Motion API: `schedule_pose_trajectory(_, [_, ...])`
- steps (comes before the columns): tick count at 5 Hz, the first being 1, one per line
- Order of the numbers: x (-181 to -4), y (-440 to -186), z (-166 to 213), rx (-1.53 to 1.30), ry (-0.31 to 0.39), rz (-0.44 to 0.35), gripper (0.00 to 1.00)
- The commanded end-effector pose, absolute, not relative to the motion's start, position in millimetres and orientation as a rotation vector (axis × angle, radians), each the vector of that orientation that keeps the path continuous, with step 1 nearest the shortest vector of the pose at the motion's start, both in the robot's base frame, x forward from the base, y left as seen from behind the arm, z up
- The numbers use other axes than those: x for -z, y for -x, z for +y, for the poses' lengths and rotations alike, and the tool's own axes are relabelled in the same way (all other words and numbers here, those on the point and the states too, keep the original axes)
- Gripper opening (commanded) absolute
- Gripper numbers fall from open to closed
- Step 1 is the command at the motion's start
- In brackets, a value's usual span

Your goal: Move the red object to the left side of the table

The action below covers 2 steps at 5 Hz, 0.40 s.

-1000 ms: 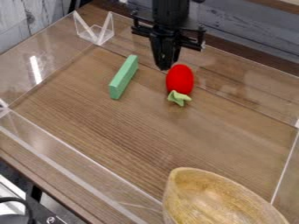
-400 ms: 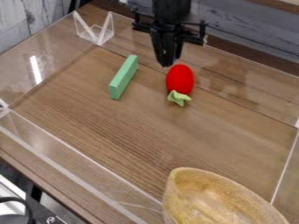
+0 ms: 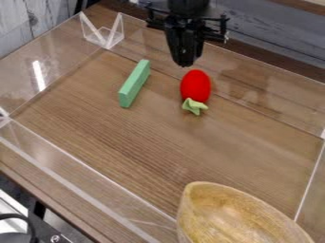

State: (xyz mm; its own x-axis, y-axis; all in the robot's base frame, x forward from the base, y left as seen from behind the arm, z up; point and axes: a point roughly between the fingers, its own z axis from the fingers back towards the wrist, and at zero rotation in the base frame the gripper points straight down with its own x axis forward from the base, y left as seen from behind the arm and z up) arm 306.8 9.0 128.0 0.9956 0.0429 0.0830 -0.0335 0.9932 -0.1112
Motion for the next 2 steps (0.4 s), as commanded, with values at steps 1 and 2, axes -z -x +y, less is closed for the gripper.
schedule_pose_trajectory(1, [-138.3,-320.2,9.6,-0.052,0.103,-0.152,1.0])
schedule_pose_trajectory(2, [-129.3,-325.1,8.5,-0.06,0.098,-0.151,1.0])
